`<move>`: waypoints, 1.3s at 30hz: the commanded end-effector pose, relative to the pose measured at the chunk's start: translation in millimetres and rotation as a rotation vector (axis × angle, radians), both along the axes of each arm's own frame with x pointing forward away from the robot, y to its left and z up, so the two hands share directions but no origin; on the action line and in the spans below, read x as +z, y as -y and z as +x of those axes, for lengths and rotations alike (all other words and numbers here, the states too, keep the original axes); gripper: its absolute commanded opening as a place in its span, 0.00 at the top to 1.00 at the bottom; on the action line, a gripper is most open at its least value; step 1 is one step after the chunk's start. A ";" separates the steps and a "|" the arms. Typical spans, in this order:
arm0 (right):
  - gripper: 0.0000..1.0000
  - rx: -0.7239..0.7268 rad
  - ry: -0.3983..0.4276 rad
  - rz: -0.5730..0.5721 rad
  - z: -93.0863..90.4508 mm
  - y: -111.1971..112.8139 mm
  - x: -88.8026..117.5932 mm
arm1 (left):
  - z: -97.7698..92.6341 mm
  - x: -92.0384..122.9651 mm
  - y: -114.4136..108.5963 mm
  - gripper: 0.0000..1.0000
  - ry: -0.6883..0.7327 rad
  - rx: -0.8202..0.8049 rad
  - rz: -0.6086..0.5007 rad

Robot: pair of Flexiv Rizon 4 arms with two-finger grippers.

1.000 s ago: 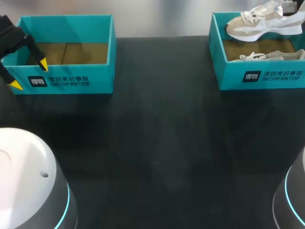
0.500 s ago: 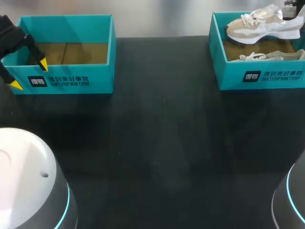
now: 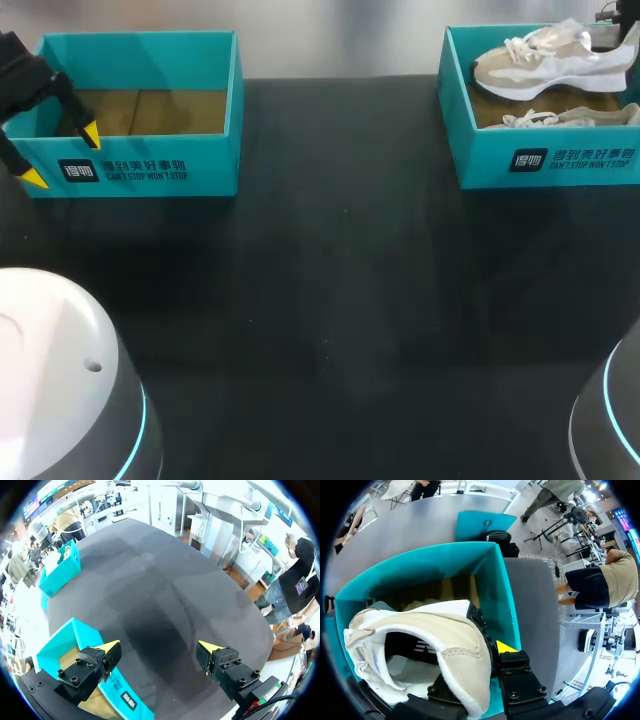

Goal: Take the shoe out of the shoebox, open the shoe tongue, remove and reinsert the insole, then place the shoe into the shoebox

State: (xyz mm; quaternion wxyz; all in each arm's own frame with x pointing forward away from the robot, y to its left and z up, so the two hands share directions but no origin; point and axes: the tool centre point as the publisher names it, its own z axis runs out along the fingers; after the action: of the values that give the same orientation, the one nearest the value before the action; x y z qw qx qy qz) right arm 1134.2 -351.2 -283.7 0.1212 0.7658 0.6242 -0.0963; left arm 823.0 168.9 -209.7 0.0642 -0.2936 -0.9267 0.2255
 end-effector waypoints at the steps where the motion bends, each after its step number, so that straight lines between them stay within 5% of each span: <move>1: 1.00 0.002 0.006 0.007 -6.1 -0.9 -6.6 | 1.0 0.2 -0.7 0.00 -0.002 -0.002 0.002; 39: 1.00 0.032 -0.004 0.044 12.1 -9.9 -49.3 | 1.0 0.2 -0.7 0.00 -0.002 -0.002 0.002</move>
State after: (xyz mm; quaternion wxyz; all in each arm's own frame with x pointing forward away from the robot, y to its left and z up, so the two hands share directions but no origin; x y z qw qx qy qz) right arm 1142.6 -340.8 -329.2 0.1073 0.7579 0.6383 -0.0819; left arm 823.0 168.9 -209.7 0.0642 -0.2936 -0.9267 0.2255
